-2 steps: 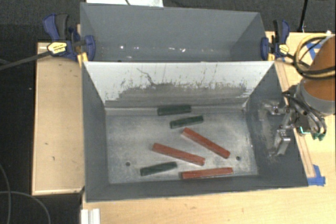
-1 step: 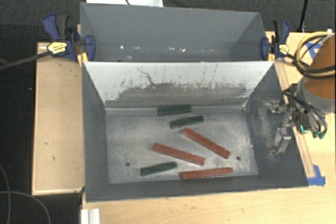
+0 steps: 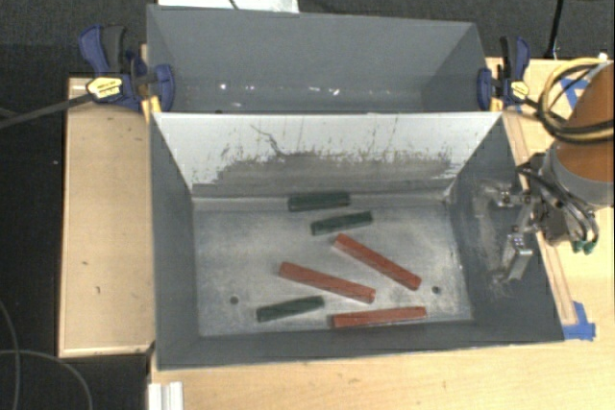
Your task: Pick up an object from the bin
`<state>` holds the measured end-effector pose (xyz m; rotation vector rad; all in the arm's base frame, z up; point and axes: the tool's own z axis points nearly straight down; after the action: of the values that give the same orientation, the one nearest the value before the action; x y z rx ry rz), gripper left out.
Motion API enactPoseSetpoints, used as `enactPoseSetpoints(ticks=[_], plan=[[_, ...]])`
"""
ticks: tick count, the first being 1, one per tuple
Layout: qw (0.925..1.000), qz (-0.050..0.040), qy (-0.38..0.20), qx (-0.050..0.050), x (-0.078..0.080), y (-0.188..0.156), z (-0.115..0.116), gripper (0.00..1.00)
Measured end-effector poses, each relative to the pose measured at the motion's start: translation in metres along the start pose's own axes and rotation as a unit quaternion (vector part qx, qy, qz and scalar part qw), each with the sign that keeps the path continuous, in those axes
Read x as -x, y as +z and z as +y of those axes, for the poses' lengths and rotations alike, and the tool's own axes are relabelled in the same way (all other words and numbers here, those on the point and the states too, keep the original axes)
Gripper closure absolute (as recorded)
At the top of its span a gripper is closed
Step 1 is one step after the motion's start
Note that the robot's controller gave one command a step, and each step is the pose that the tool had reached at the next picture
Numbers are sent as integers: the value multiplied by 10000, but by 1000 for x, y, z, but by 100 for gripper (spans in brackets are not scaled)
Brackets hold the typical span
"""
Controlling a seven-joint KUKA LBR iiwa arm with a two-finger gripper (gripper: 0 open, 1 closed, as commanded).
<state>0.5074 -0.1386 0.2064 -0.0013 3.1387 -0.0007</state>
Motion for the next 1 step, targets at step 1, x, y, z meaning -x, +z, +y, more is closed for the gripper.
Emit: enactPoseSetpoints(ticks=[1], plan=[[10000, -5, 59, 0, 16, 32, 29, 0]])
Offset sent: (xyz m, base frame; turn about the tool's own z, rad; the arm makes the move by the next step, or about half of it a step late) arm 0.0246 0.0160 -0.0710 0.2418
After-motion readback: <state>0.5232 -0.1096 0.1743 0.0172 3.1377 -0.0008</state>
